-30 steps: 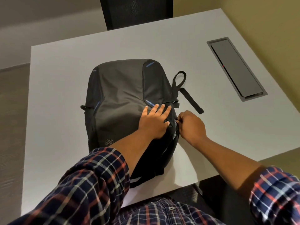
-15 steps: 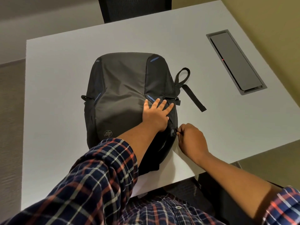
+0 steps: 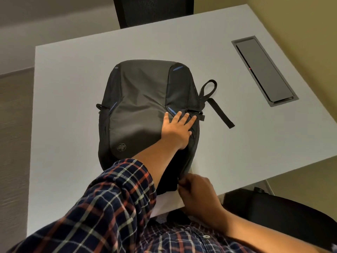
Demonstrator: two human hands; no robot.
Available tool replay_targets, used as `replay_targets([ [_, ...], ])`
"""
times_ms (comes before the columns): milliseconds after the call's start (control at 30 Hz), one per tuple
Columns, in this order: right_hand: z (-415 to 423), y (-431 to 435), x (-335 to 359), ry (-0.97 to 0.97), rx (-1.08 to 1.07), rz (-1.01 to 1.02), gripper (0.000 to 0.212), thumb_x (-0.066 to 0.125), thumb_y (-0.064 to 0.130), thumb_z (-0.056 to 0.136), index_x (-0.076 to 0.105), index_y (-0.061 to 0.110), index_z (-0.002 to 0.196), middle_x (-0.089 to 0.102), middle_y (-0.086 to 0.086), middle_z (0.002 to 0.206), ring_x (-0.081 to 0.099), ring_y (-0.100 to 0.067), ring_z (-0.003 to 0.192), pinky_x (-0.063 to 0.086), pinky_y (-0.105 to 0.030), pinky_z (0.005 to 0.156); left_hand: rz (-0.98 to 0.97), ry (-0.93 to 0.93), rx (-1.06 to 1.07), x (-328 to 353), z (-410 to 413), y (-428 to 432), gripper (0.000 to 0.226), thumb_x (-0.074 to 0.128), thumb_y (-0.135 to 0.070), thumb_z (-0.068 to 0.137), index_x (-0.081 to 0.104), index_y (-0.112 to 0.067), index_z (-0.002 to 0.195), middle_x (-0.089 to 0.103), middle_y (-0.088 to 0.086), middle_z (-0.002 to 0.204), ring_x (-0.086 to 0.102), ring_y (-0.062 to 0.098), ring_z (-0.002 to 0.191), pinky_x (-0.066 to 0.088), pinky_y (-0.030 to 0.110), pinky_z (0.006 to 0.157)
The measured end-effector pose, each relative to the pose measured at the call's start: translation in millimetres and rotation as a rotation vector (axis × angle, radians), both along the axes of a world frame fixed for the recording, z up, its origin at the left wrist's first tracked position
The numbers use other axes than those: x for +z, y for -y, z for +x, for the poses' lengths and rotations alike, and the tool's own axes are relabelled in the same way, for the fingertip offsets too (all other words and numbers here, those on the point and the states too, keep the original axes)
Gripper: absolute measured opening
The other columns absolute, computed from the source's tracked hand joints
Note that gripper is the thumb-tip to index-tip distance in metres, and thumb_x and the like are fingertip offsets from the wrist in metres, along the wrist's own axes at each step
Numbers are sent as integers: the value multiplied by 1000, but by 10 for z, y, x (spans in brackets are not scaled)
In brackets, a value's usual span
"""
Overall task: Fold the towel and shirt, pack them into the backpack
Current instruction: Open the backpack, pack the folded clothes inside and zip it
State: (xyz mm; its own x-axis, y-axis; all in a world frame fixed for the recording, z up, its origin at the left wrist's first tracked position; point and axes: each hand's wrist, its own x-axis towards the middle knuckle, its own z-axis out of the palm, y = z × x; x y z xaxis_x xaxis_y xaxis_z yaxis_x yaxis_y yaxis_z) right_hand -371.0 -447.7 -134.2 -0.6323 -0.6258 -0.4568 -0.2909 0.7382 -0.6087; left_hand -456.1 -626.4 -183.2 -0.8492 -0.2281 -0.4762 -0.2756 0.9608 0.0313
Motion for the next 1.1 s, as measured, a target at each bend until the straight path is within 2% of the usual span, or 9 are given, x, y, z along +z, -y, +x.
replay_targets([
  [100, -127, 10, -54, 107, -70, -37, 17, 67, 25, 82, 61, 35, 71, 62, 19, 70, 59, -3, 70, 39, -15, 65, 97, -430, 23, 184, 290, -75, 62, 39, -25, 99, 9, -29, 154, 20, -3, 161, 18, 19, 148, 12, 46, 120],
  [200, -120, -45, -84, 204, -101, -50, 15, 70, 26, 83, 64, 33, 72, 64, 16, 68, 60, 0, 66, 40, -13, 62, 243, -755, -9, 401, 944, -227, 60, 53, -8, 86, 42, -20, 143, 53, -1, 140, 50, 18, 126, 39, 34, 105],
  [333, -64, -60, -145, 243, -162, -130, 12, 74, 23, 80, 67, 27, 72, 69, 10, 69, 64, 0, 67, 46, -17, 63, 294, -606, 35, 397, 1773, -478, 46, 59, -31, 79, 57, -25, 125, 62, -6, 99, 60, 13, 83, 45, 24, 66],
  [467, -27, -43, -163, 180, -110, -172, 9, 71, 20, 79, 66, 24, 74, 69, 6, 73, 64, -5, 72, 53, -30, 71, 361, -491, 178, 330, 1836, -665, 32, 67, -38, 76, 62, -28, 105, 61, -10, 86, 60, 7, 68, 39, 18, 52],
  [533, -70, -32, -148, 166, -55, -184, 3, 71, 23, 81, 68, 23, 79, 70, 8, 79, 64, -4, 78, 52, -30, 74, 341, -508, 222, 335, 1735, -677, 9, 64, -28, 82, 65, -23, 90, 61, -7, 81, 61, 12, 66, 37, 19, 52],
  [600, -144, -48, -111, 129, 61, -194, 7, 68, 34, 82, 70, 29, 86, 69, 13, 86, 62, -3, 85, 51, -28, 76, 366, -505, 336, 345, 1696, -682, 9, 58, -25, 90, 66, -21, 90, 65, -4, 85, 62, 13, 74, 43, 22, 61],
  [733, -319, -38, -6, -357, 304, -280, 19, 65, 36, 78, 60, 32, 96, 62, 10, 105, 57, -13, 105, 51, -31, 84, 527, -536, 652, 427, 1754, -733, 14, 61, -29, 92, 70, -28, 103, 70, -12, 95, 62, 1, 87, 49, 17, 81],
  [867, -450, 126, -109, -560, 633, -140, 79, 75, 9, 77, 41, 29, 146, 34, 5, 156, 35, -15, 141, 40, -33, 110, 537, -561, 750, 505, 1769, -747, 11, 64, -29, 90, 72, -26, 97, 72, -13, 87, 64, 0, 79, 51, 18, 76],
  [1100, -554, 145, -333, -716, 771, -292, 73, 89, 9, 64, 62, 24, 131, 55, 3, 142, 42, -15, 135, 35, -31, 105, 591, -528, 728, 682, 1771, -662, 8, 66, -22, 89, 73, -24, 91, 72, -10, 80, 66, 0, 73, 55, 19, 73],
])
